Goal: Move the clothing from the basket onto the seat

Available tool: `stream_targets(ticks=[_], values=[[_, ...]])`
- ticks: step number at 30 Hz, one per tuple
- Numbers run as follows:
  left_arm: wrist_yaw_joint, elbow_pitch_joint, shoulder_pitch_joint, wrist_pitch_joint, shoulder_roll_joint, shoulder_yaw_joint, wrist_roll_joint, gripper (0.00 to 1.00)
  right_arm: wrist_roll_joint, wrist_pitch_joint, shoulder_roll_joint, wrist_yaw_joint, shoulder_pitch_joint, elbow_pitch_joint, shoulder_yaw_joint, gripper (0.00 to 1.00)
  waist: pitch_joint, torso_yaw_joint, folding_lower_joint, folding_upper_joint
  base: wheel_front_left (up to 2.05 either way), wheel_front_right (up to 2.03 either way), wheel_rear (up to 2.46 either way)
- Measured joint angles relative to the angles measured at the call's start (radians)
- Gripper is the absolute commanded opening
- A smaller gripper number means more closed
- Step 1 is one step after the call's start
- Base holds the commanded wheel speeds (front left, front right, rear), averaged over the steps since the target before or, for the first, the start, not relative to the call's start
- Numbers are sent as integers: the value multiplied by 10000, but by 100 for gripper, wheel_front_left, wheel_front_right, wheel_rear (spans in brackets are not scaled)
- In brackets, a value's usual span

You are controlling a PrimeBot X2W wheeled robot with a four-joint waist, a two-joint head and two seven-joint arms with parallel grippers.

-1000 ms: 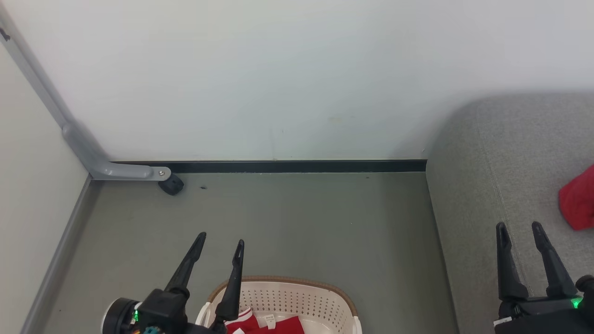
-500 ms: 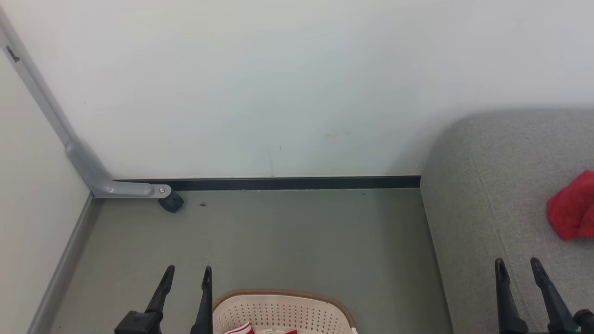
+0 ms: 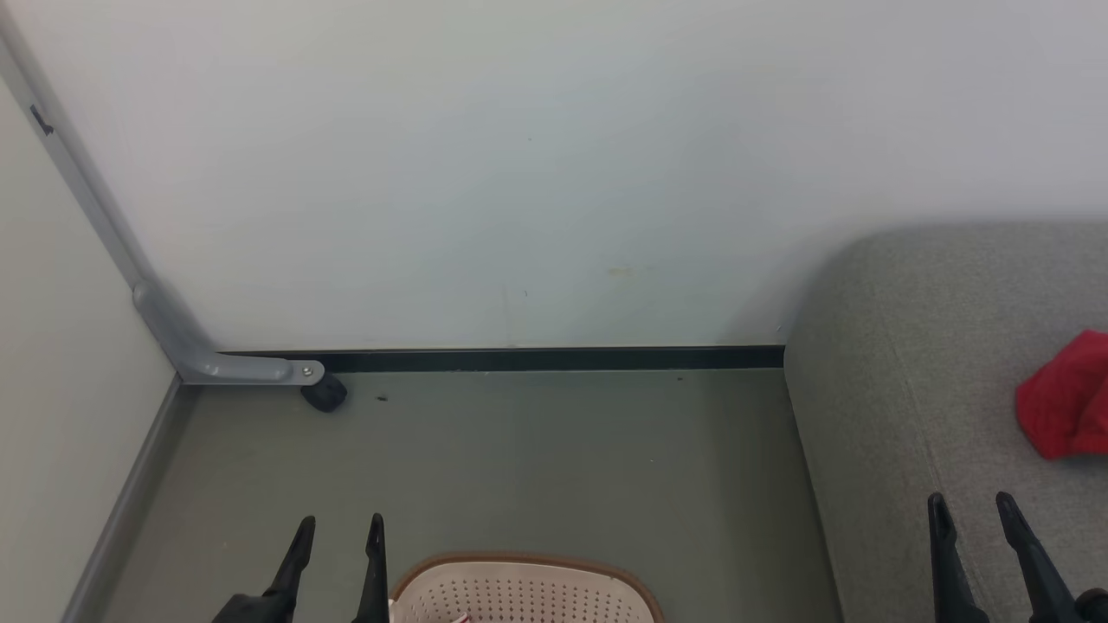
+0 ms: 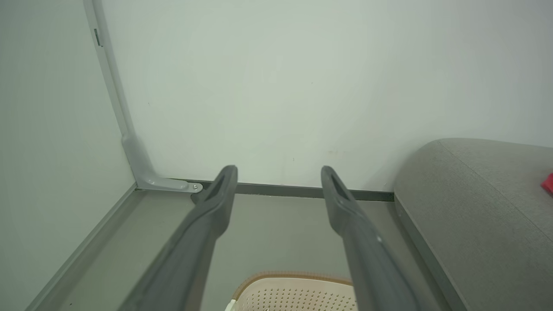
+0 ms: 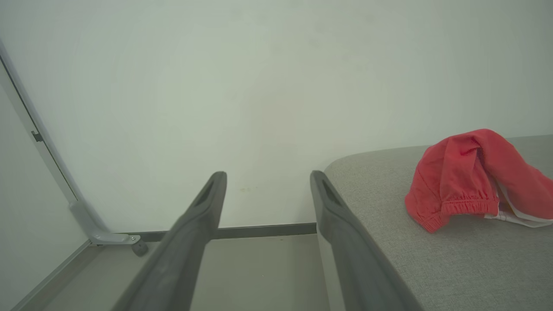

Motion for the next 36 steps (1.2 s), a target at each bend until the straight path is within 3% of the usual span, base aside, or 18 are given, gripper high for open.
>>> stream_targets(ticks=[26, 36], values=[[0, 305, 2, 123, -232, 215, 192, 100, 2, 435, -2, -86, 159, -577, 44, 100, 59, -3, 0, 0, 0, 0, 0], [2, 1160, -46, 458, -474, 21, 288, 100, 0, 587, -98, -84, 145, -1187, 59, 100, 539, -39, 0, 0, 0, 0, 0]])
